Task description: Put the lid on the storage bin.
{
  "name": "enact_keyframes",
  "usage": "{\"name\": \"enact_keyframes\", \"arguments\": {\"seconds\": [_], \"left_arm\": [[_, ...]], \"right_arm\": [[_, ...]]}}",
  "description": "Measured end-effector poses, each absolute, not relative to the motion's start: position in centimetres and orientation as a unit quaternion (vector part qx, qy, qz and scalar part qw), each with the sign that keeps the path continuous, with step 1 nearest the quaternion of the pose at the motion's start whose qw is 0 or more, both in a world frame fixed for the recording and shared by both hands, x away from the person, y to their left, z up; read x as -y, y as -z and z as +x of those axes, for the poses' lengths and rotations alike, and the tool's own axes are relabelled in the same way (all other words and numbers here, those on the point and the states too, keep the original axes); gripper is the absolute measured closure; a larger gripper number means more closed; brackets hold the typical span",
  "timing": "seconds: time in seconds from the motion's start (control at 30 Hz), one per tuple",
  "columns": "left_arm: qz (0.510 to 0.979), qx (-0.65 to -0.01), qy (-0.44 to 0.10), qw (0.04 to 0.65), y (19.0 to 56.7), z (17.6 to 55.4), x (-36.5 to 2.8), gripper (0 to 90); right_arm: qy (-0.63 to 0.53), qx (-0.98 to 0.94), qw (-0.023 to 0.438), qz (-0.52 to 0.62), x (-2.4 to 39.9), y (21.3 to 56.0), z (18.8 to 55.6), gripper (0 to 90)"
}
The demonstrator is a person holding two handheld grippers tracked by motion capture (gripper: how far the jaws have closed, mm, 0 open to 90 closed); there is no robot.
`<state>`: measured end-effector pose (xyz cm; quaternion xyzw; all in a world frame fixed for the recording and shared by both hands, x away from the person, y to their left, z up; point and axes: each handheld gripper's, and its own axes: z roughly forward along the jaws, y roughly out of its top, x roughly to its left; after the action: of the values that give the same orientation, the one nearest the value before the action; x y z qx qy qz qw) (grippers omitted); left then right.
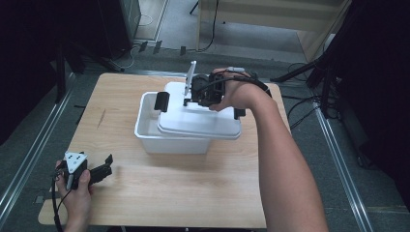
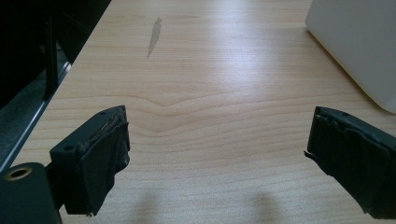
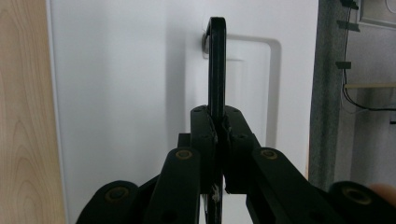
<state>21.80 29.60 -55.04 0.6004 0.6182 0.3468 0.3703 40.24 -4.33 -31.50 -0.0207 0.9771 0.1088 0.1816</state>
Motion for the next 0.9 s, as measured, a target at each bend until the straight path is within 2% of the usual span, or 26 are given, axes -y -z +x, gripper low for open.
{"name": "enact_keyframes", "arguments": {"seconds": [0.9], "left_arm": [[0.599, -0.619, -0.345, 0.373, 55.0, 21.8, -29.7, 6.4]], "right_arm": [[-0.108, -0.979, 0.170, -0.041, -1.6, 32.8, 40.1, 85.6]]}}
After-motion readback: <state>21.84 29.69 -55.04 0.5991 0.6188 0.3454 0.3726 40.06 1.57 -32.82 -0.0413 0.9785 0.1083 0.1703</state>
